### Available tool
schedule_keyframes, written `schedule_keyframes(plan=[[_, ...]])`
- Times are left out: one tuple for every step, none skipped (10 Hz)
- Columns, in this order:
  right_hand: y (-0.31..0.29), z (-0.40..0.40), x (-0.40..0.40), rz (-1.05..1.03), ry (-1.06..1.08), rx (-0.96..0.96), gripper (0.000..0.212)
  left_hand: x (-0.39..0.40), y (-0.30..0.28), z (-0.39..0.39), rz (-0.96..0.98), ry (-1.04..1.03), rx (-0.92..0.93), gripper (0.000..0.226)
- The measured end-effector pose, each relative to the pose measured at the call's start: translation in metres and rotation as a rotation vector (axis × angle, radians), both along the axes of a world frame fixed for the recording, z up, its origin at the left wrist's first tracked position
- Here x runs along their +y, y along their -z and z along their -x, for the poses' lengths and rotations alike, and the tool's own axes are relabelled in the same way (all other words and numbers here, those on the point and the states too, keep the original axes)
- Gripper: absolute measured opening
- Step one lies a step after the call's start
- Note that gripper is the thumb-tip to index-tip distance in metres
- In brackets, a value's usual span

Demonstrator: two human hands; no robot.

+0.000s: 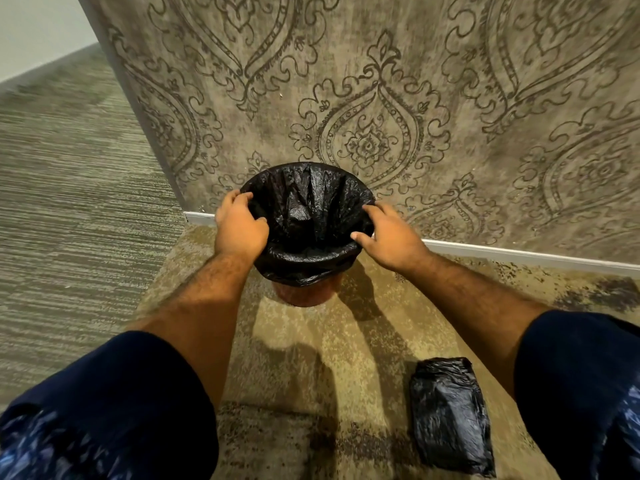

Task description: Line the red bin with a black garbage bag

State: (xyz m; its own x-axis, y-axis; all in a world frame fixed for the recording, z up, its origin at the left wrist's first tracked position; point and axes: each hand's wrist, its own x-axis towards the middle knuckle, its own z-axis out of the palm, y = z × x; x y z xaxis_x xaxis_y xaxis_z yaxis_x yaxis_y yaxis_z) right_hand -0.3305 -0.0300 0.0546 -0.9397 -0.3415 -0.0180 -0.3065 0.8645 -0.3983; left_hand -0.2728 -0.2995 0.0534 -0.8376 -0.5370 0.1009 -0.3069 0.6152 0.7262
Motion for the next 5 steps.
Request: schedule_keyframes(plan=[[0.004,-0.004,0.001,-0.047,-0.023,0.041,0.077,0.002,0.006,-0.009,0.098,-0.006,-0.061,0.063],[0.008,-0.006,0.004,-0.074,-0.040,0.026,0.078,0.004,0.015,-0.015,0.120,0.003,-0.145,0.069],[0.009,-0.005,0.007,-0.080,-0.048,-0.013,0.079,0.002,0.015,-0.014,0.105,0.027,-0.170,0.070],[0.009,-0.010,0.016,-0.069,-0.087,-0.035,0.080,0.003,0.012,-0.015,0.110,0.026,-0.157,0.071],[0.009,-0.014,0.026,-0.023,-0.090,-0.049,0.081,0.015,0.007,-0.012,0.164,0.010,-0.117,0.072]])
